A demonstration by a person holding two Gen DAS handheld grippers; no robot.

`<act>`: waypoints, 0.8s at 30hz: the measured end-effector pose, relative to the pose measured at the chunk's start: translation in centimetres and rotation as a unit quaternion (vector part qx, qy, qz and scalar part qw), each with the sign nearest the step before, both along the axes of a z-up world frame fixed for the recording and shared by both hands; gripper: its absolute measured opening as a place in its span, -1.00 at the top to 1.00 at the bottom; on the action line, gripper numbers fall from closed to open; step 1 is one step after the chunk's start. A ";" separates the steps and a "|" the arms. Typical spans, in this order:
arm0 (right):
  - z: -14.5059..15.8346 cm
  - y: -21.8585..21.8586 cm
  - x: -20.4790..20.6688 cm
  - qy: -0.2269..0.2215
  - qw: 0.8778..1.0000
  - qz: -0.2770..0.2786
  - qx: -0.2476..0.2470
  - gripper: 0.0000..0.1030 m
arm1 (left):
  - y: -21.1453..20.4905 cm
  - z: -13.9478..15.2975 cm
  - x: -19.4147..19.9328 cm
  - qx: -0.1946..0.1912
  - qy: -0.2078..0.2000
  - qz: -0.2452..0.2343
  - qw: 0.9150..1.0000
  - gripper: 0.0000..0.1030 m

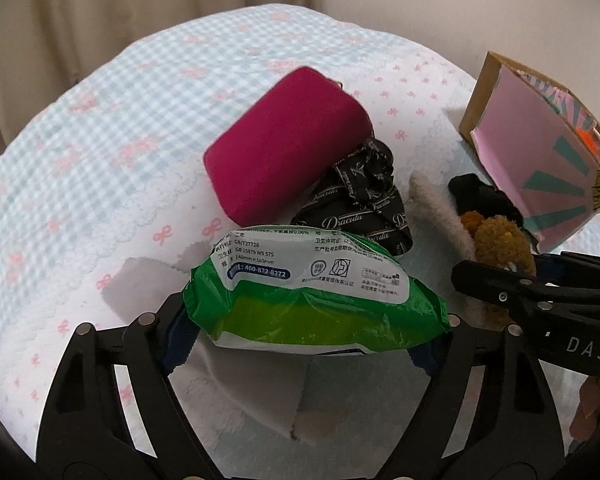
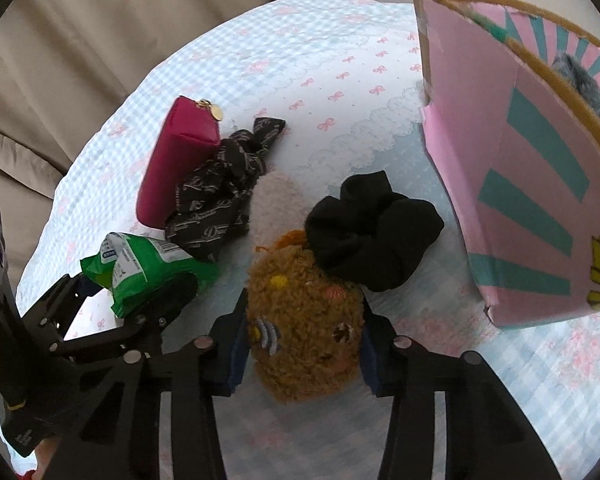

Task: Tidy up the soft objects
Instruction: 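Grasp the green wet-wipe pack with the left tool while the right tool grasps the brown plush, then carry the wipe pack and brown plush into the box and open both tools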

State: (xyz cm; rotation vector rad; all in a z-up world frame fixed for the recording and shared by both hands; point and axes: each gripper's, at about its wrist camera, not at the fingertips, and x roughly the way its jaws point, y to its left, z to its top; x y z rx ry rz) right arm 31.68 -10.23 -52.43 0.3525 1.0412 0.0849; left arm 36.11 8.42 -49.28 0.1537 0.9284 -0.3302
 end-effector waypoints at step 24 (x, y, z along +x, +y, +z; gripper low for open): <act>15.9 -1.4 -6.4 -0.073 0.997 0.008 -0.005 0.19 | 0.5 17.8 -9.2 -0.011 -0.044 0.046 0.998 -0.60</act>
